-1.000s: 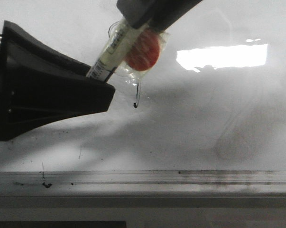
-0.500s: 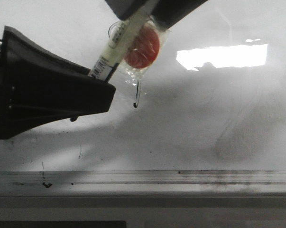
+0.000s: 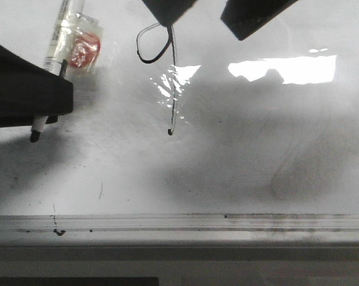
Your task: Write number 9 on whiteboard
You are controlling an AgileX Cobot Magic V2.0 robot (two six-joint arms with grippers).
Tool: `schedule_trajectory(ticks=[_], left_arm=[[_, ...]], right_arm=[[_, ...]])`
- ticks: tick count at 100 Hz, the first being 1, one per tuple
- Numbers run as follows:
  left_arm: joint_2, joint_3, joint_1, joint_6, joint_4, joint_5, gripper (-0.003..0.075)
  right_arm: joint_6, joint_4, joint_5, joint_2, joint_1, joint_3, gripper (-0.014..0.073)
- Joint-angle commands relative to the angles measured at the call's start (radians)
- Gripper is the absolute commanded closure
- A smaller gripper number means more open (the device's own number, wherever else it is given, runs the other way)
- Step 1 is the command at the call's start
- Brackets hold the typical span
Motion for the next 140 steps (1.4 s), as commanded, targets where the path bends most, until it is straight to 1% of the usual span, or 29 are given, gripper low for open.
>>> schedule_trajectory(ticks=[1, 11, 23, 32, 66, 69, 74, 86, 91, 98, 110, 113, 118, 120, 122, 125, 130, 132, 137, 140], left_arm=[[0.015, -0.031, -0.002, -0.007, -0.057, -0.072, 0.0741], [0.043, -0.031, 0.0, -0.007, -0.071, -0.101, 0.0741], [0.083, -0.031, -0.001, -0.007, -0.127, -0.126, 0.0741], [0.1, -0.031, -0.001, 0.007, -0.127, -0.146, 0.0741], [0.106, -0.031, -0.001, 0.007, -0.139, -0.149, 0.0734], [0.106, -0.031, -0.001, 0.007, -0.139, -0.149, 0.0718], [0.106, -0.031, -0.001, 0.007, -0.139, -0.149, 0.0668], [0.106, -0.031, -0.001, 0.007, -0.139, -0.15, 0.0476], [0.106, -0.031, -0.001, 0.007, -0.139, -0.15, 0.0424], [0.106, -0.031, -0.001, 0.007, -0.139, -0.15, 0.0393], [0.086, -0.031, -0.003, 0.007, -0.134, -0.148, 0.0393], [0.076, -0.031, -0.003, 0.007, -0.132, -0.146, 0.0393], [0.056, -0.031, -0.003, 0.007, -0.128, -0.139, 0.0393], [0.046, -0.031, -0.003, 0.007, -0.125, -0.133, 0.0393], [0.034, -0.031, -0.003, 0.007, -0.123, -0.126, 0.0393], [0.016, -0.031, -0.003, 0.01, -0.118, -0.116, 0.0393], [-0.02, -0.031, -0.003, 0.01, -0.081, -0.098, 0.0402], [-0.037, -0.031, -0.003, 0.01, -0.063, -0.092, 0.0413], [-0.083, -0.031, -0.003, 0.01, 0.013, -0.086, 0.0474], [-0.11, -0.031, -0.003, 0.01, 0.044, -0.085, 0.0547]], right_arm=[[0.0, -0.006, -0.051, -0.025, -0.005, -0.032, 0.0125], [0.0, -0.006, -0.051, -0.025, -0.005, -0.032, 0.0125], [0.0, -0.006, -0.054, -0.025, -0.005, -0.032, 0.0125], [0.0, -0.004, -0.054, -0.025, -0.005, -0.032, 0.0125], [0.008, -0.002, -0.054, -0.025, -0.005, -0.032, 0.0125], [0.008, -0.002, -0.054, -0.025, -0.005, -0.032, 0.0125], [0.008, -0.002, -0.056, -0.025, -0.005, -0.032, 0.0125], [0.008, -0.002, -0.061, -0.025, -0.005, -0.032, 0.0125], [0.008, -0.002, -0.061, -0.025, -0.005, -0.032, 0.0125], [0.008, -0.002, -0.066, -0.029, -0.005, -0.032, 0.0125], [0.008, -0.024, -0.087, -0.051, -0.005, -0.032, 0.013], [0.008, -0.04, -0.092, -0.059, -0.005, -0.032, 0.0147], [0.01, -0.059, -0.101, -0.076, -0.005, -0.032, 0.0207], [0.01, -0.068, -0.103, -0.084, -0.005, -0.032, 0.0246], [0.01, -0.077, -0.109, -0.096, -0.005, -0.03, 0.0306], [0.01, -0.088, -0.116, -0.106, -0.005, -0.029, 0.0356], [0.01, -0.105, -0.126, -0.135, -0.005, -0.021, 0.0498], [0.01, -0.112, -0.132, -0.143, -0.005, -0.016, 0.0533], [0.01, -0.127, -0.155, -0.179, -0.005, 0.0, 0.0664], [0.01, -0.134, -0.175, -0.199, -0.005, 0.017, 0.0661]])
